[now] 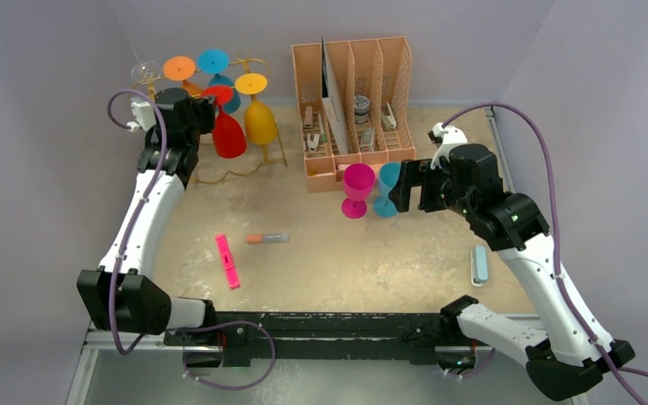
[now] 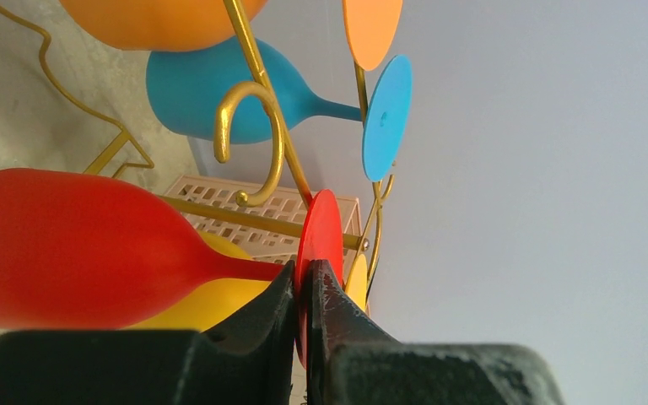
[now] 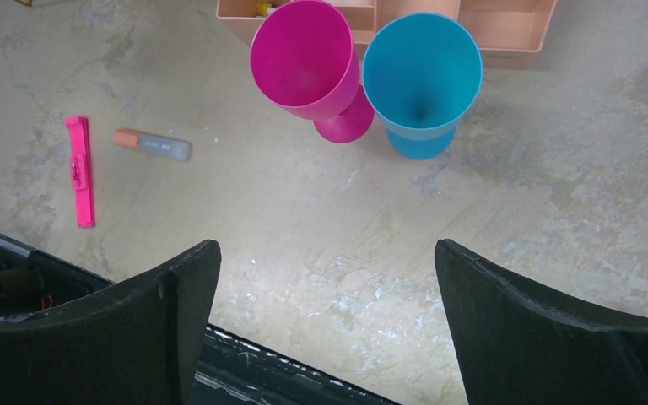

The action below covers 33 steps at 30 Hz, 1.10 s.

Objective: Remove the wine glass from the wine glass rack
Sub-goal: Pick up the wine glass from the wine rack.

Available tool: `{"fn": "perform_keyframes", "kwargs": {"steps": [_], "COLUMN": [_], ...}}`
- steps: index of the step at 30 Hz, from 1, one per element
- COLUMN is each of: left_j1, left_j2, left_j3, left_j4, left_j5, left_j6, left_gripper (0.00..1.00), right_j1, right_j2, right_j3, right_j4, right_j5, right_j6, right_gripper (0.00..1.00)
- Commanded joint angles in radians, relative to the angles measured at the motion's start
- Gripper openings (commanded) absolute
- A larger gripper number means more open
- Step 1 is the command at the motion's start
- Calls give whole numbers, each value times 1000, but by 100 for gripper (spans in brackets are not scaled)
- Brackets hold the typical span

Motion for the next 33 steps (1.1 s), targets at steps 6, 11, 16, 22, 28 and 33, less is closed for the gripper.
{"fn": "perform_keyframes", "kwargs": {"steps": [6, 11, 16, 22, 28, 33], "left_j1": [11, 14, 20, 27, 29, 31], "left_j2": [-52, -57, -55, -32, -14, -13], "left_j3": [-13, -13, -15, -1, -1, -5], "left_j4": [74, 70, 69, 63, 78, 94], "left_j5": [23, 4, -5, 12, 42, 51], "left_j6": [30, 47, 57, 82, 77, 70], "left_gripper": [7, 18, 20, 13, 0, 0], "right_j1": [0, 0, -1, 0, -1, 0], "right_j2": [-21, -22, -18, -21, -25, -29], "right_j3": [19, 16, 28, 24, 21, 19], "right_j4": [2, 4, 0, -2, -3, -4], "right_j5": [-2, -1, -6, -4, 3, 16], "right_j6": [12, 22, 21, 23, 25, 20], "right_gripper": [99, 99, 99, 99, 99, 99]}}
